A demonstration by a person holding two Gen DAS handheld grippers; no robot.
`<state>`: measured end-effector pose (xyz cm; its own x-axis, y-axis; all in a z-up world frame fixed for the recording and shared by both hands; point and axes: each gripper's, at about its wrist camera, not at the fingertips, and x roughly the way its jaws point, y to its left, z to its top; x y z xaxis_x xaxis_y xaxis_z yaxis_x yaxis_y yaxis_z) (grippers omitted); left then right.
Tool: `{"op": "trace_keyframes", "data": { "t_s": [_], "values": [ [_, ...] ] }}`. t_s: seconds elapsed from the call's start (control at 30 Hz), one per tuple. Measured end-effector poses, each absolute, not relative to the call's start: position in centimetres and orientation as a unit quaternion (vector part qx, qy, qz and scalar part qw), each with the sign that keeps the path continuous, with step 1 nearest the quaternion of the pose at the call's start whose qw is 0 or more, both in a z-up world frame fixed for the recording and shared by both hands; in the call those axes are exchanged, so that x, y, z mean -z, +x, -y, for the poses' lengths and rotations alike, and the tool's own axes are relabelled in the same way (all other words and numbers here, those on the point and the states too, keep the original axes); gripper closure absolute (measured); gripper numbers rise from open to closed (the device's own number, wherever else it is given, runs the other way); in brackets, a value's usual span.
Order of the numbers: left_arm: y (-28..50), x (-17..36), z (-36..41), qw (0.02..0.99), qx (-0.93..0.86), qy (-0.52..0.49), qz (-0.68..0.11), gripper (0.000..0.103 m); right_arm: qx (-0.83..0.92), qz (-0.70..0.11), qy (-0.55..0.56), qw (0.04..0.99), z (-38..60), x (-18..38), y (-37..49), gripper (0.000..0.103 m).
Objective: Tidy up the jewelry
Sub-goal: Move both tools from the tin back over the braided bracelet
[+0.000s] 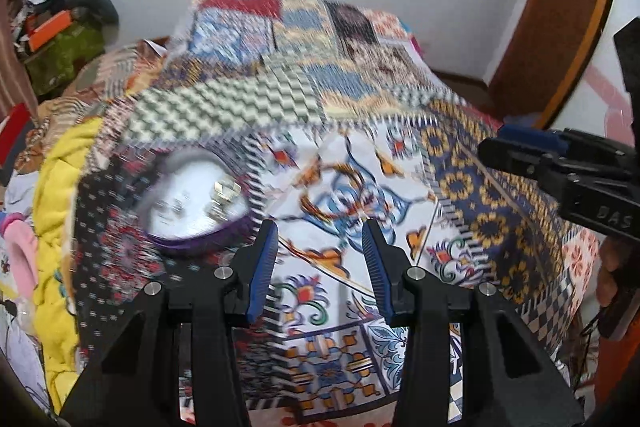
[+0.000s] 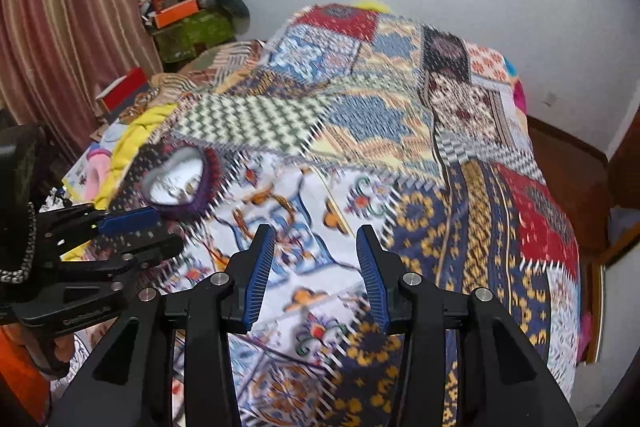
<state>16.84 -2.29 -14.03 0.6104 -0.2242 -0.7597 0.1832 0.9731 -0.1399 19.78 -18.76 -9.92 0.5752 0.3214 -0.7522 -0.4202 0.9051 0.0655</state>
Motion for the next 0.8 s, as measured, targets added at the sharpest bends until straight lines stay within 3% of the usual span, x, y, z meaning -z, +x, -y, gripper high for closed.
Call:
{"op": "trace_keyframes", "data": {
  "t_s": [0.13, 0.33, 0.57, 0.8],
  "values": [
    [18.1, 16.3, 4.0, 0.884, 0.123, -0.011, -0.45, 0.061, -0.202, -0.431, -0.05, 0.878, 20.0, 11.6, 19.9, 0.064],
    [20.2, 19.2, 5.3, 0.87, 0.128, -0.001, -0.476, 0.072, -0.199, -0.451, -0.043, 0.869, 20.8, 13.1, 20.7, 0.064],
    [21.2, 21.1, 4.3, 0.857, 0.139, -0.05, -0.494, 0.097, -0.203, -0.458, -0.041, 0.864, 20.5, 13.9, 21.4, 0.064],
    [20.2, 20.3, 2.9, 0.863, 0.129, -0.062, -0.485, 0.097, -0.211, -0.46, -0.045, 0.861, 19.5, 14.2, 21.6, 0.064]
  ]
}}
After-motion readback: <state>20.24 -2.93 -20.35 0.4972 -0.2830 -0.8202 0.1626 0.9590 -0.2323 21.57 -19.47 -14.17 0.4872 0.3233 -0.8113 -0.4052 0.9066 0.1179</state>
